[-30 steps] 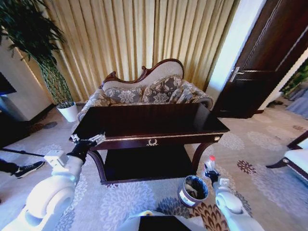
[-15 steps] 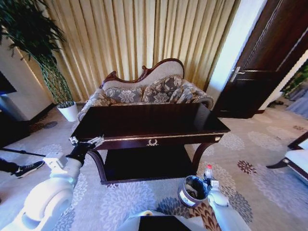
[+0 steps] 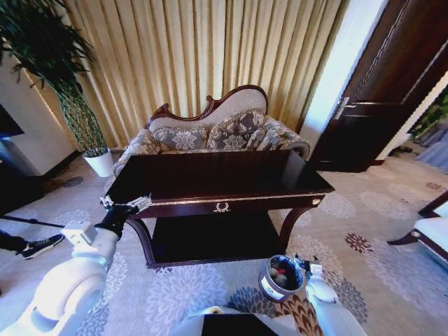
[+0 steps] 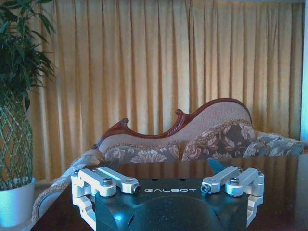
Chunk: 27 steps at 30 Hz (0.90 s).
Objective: Move to the front of the table and place the trash on the table into the trash bin.
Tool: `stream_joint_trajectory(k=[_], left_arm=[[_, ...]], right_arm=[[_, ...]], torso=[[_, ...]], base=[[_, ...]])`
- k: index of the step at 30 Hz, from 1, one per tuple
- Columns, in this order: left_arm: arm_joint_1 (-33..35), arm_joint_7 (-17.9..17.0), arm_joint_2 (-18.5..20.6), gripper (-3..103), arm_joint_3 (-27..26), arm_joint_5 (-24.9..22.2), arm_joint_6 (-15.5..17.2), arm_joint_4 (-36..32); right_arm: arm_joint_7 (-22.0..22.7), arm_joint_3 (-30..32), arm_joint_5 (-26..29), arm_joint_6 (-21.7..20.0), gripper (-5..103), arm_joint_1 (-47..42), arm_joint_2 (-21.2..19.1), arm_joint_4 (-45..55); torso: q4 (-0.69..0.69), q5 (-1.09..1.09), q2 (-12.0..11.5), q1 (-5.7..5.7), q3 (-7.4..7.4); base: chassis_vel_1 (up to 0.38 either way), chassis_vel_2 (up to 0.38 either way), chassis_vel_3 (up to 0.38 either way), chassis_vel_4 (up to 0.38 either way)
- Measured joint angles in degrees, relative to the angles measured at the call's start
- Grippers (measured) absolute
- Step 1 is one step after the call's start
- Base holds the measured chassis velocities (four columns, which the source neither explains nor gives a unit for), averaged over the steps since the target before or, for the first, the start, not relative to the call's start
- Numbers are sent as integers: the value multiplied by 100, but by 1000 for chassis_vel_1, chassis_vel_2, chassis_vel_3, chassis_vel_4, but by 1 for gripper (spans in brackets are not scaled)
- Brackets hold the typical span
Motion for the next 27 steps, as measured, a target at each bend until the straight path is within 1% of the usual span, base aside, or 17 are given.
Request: stream_joint_trajectory(k=[4,9,19,22,26,27], left_arm=[[41,2,-17,100,1,18,-1,1],[33,7,35,100,1,20,-2,3],[91,6,44,100,-4,65,-2,3],[99,6,45,100,-5,66,-2,3],[123,5,20,100,23,85,-5,3],[123,5,20,100,23,85,-5,3]], right_arm=[[0,-4,9,-12,100,-14,10,48],[0,-4,41,-23,100,-37,52,94],[-7,41,330,-135,100,-126,17,184],[-11,44,476,-146,100,-182,-19,342],[-28,77,1015,-263,100,-474,-138,1236],[-28,77,1015,-263,100,-474,-138,1236]], torso=[[0,0,0,-1,0],[0,0,0,0,0],[0,0,0,0,0],[-1,1,0,0,0],[-1,2,0,0,0],[-1,2,0,0,0]], base=[[0,0,0,0],[0,0,0,0],[0,0,0,0],[0,0,0,0],[0,0,0,0],[0,0,0,0]])
